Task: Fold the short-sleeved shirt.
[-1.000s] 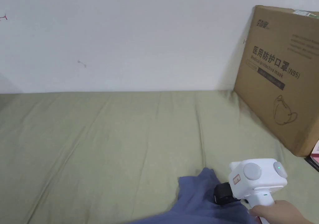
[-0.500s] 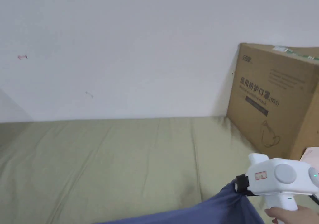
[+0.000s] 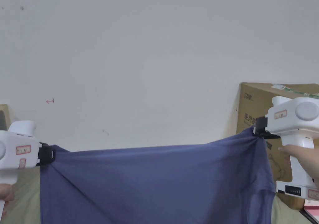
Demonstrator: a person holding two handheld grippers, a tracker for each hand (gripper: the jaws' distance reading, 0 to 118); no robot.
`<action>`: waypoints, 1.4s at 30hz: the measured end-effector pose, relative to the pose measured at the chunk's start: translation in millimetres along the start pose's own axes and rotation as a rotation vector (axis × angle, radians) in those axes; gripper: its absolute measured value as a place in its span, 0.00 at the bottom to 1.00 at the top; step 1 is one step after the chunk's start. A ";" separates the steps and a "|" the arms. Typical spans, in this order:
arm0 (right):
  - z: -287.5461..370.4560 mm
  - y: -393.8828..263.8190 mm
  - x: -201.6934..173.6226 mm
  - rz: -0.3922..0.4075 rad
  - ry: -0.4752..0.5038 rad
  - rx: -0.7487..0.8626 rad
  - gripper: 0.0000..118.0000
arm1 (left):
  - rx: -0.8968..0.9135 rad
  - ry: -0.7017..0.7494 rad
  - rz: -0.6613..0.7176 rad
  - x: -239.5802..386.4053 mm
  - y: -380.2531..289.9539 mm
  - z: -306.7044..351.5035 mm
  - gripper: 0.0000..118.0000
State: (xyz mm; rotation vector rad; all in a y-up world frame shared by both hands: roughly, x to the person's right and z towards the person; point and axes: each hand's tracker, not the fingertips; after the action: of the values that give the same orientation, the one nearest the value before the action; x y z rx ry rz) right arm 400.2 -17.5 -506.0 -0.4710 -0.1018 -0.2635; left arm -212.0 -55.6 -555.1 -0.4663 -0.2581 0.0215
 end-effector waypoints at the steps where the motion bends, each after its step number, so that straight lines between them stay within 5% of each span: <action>1: 0.0 11.6 -5.3 0.031 -0.016 0.024 0.01 | 0.014 0.001 0.004 -1.7 11.0 -1.8 0.02; 3: -6.4 30.9 -16.4 0.091 -0.055 0.031 0.01 | 0.022 0.015 -0.003 -2.4 30.0 -8.4 0.02; 11: -36.5 108.9 -46.0 0.016 -0.090 0.174 0.01 | 0.077 0.058 -0.017 4.4 101.1 -55.0 0.02; 17: -55.8 161.0 -44.0 -0.076 -0.072 0.291 0.01 | 0.245 0.016 0.142 -9.4 153.7 -82.9 0.02; 20: -68.6 173.9 -46.4 -0.051 -0.081 0.312 0.01 | 0.275 0.013 0.164 -15.2 169.7 -101.0 0.02; 24: -83.9 170.6 -55.4 0.087 -0.115 0.406 0.01 | 0.361 0.017 0.166 -16.9 166.2 -115.5 0.02; 30: -131.1 91.8 -47.6 0.122 -0.147 0.394 0.01 | 0.291 0.071 0.155 -14.3 93.9 -156.5 0.02; 37: -186.7 -95.4 12.5 0.011 -0.130 0.006 0.01 | -0.089 0.073 0.284 -24.7 -85.9 -192.8 0.02; 42: -158.6 -245.0 68.0 0.036 -0.162 -0.291 0.01 | -0.333 0.028 0.238 -30.8 -212.1 -164.5 0.02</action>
State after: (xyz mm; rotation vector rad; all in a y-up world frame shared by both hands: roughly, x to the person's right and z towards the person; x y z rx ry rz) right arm 404.3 -316.2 -529.5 -0.7829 -0.2148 -0.2051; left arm -208.6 -320.2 -609.4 -0.8266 -0.1774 0.2061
